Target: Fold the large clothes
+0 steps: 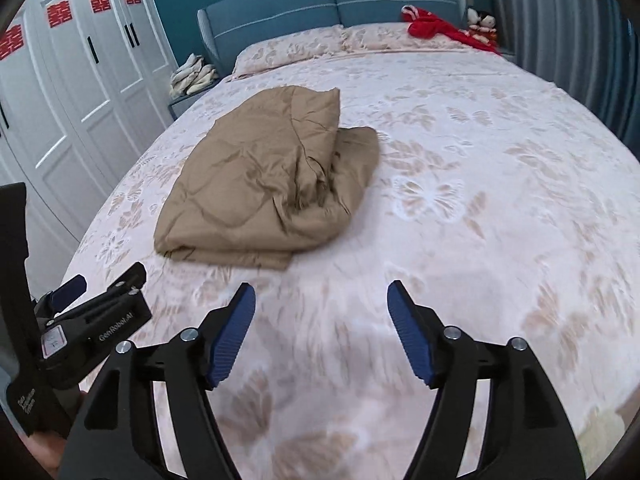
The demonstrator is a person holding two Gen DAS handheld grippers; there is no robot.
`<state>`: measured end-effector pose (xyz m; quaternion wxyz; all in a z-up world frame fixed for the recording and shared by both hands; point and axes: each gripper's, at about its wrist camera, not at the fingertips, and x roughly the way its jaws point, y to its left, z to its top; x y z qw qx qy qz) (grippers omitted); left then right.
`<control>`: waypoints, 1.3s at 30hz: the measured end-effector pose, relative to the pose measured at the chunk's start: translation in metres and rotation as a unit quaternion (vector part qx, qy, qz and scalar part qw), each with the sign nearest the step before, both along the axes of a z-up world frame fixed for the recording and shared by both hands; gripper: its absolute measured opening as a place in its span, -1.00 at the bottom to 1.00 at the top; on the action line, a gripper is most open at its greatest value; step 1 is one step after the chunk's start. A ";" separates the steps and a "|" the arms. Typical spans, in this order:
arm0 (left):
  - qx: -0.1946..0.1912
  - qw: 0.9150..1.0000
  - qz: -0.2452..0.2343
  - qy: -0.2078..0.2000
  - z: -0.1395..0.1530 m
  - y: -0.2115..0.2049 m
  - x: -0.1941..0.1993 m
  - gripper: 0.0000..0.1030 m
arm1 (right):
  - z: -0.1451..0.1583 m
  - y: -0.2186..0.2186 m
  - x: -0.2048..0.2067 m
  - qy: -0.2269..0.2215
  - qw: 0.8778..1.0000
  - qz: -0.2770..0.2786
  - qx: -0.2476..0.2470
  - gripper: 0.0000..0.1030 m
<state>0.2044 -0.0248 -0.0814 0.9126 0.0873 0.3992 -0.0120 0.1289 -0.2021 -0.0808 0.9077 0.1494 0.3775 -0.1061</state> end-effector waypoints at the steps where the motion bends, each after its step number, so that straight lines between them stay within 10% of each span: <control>1: 0.002 1.000 0.000 0.000 0.000 0.000 -0.009 0.67 | 0.002 0.005 -0.010 -0.003 1.000 -0.001 -0.006 0.35; 16: 0.009 1.000 0.006 -0.013 0.007 0.009 -0.076 0.68 | 0.012 0.040 -0.066 -0.019 0.997 0.017 -0.067 0.70; 39: 0.006 0.999 0.028 -0.027 0.008 0.029 -0.093 0.70 | 0.010 0.050 -0.077 -0.023 0.998 0.022 -0.051 0.72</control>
